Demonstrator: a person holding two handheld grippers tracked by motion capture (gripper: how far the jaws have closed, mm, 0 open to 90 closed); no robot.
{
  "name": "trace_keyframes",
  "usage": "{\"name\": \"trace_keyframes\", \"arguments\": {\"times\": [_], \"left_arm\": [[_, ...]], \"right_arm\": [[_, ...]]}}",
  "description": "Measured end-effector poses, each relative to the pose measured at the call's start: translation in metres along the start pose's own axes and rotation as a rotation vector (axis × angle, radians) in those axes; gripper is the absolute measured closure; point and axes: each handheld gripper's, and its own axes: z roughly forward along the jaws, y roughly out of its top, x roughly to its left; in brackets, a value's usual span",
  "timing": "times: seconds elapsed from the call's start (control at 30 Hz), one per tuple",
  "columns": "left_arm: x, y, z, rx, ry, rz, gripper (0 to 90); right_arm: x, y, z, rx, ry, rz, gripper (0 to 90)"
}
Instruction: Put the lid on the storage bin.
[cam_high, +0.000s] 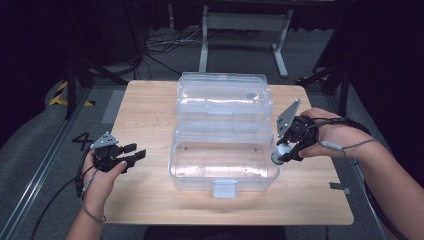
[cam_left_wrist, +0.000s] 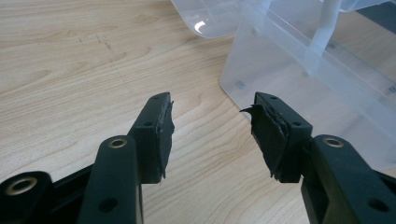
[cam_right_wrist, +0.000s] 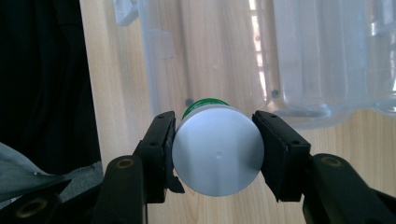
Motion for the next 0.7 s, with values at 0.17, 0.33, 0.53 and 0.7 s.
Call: {"name": "trace_keyframes", "arguments": {"times": [0.17, 0.33, 0.53, 0.7], "left_arm": [[-0.001, 0.000, 0.001, 0.003, -0.001, -0.001, 49.0], [0.000, 0.000, 0.000, -0.001, 0.000, -0.002, 49.0], [0.000, 0.000, 0.001, 0.002, -0.002, -0.002, 49.0], [0.000, 0.000, 0.001, 0.000, -0.003, -0.003, 49.0]], "right_arm": [[0.003, 0.007, 0.005, -0.003, 0.016, -0.013, 50.4], [0.005, 0.013, 0.013, -0.002, 0.039, -0.018, 50.4], [0.005, 0.019, 0.026, 0.037, 0.054, -0.037, 50.4], [0.003, 0.022, 0.038, 0.056, 0.064, -0.029, 50.4]]}}
